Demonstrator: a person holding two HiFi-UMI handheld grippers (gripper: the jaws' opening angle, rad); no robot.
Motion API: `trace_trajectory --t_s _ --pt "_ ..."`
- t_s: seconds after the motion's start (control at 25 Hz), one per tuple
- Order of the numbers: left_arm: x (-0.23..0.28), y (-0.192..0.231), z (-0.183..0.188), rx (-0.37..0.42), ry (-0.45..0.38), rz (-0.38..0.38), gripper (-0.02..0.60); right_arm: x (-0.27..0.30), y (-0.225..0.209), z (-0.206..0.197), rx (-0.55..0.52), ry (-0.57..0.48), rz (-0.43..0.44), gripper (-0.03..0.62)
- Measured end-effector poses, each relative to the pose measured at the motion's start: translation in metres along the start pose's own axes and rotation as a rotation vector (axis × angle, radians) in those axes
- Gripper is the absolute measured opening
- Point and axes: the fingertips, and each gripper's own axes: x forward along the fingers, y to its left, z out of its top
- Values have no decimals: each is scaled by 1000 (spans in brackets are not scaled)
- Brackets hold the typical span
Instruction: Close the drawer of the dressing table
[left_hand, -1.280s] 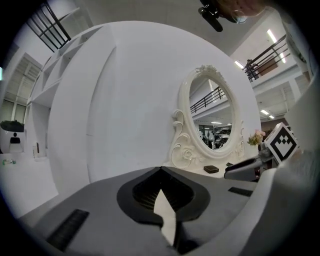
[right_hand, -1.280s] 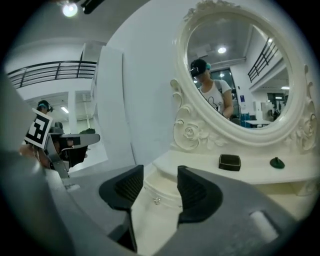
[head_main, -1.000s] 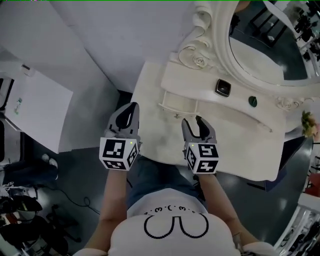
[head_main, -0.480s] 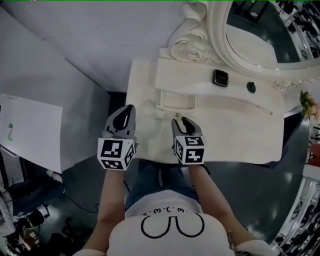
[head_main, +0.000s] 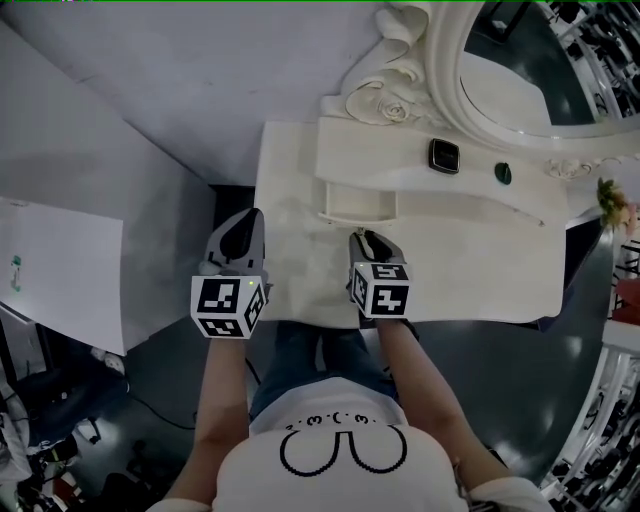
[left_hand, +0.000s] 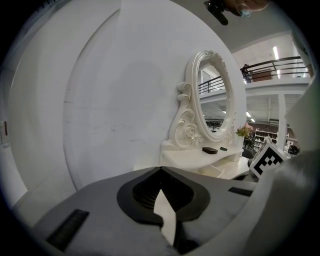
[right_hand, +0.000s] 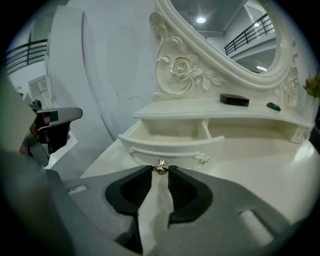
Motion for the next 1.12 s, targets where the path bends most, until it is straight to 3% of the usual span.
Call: trace_trajectory --t_s 1.12 --pt "4 8 14 -8 -20 13 -3 41 -9 50 -12 15 0 101"
